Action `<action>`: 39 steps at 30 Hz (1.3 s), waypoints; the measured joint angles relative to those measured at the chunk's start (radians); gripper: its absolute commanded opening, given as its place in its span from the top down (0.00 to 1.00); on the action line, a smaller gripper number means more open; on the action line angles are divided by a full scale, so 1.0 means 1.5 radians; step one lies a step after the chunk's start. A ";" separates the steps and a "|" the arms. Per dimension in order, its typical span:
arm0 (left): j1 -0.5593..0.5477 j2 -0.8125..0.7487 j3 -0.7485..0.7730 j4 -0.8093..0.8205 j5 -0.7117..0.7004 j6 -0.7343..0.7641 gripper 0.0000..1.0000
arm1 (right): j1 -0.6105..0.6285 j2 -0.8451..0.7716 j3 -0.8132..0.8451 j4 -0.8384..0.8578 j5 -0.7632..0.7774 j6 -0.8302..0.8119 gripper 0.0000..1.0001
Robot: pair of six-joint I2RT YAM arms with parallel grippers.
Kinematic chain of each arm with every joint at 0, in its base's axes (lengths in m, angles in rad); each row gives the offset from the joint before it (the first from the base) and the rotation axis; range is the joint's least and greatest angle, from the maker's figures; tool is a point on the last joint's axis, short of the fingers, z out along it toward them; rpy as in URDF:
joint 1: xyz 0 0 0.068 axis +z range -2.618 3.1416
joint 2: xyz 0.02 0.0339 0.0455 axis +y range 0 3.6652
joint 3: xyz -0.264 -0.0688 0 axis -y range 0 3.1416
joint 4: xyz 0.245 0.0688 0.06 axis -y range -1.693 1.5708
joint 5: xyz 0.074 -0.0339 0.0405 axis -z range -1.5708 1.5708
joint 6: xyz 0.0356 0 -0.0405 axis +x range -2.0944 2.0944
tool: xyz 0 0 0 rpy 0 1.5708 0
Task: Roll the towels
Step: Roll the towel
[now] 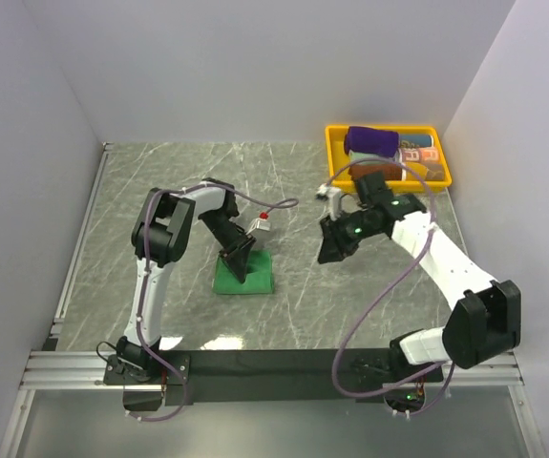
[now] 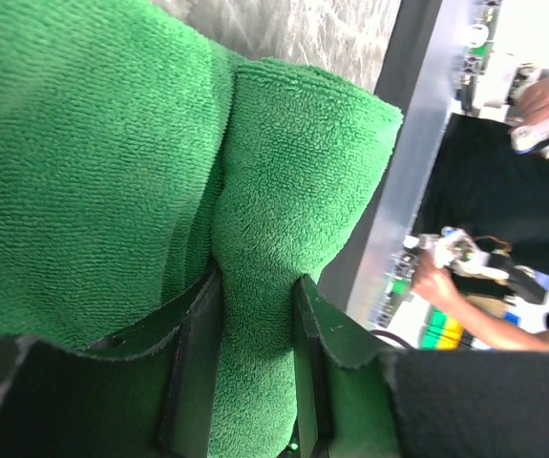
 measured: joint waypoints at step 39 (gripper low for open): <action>0.068 0.001 -0.037 0.035 0.054 -0.036 0.63 | 0.480 0.379 0.168 0.246 0.353 -0.208 1.00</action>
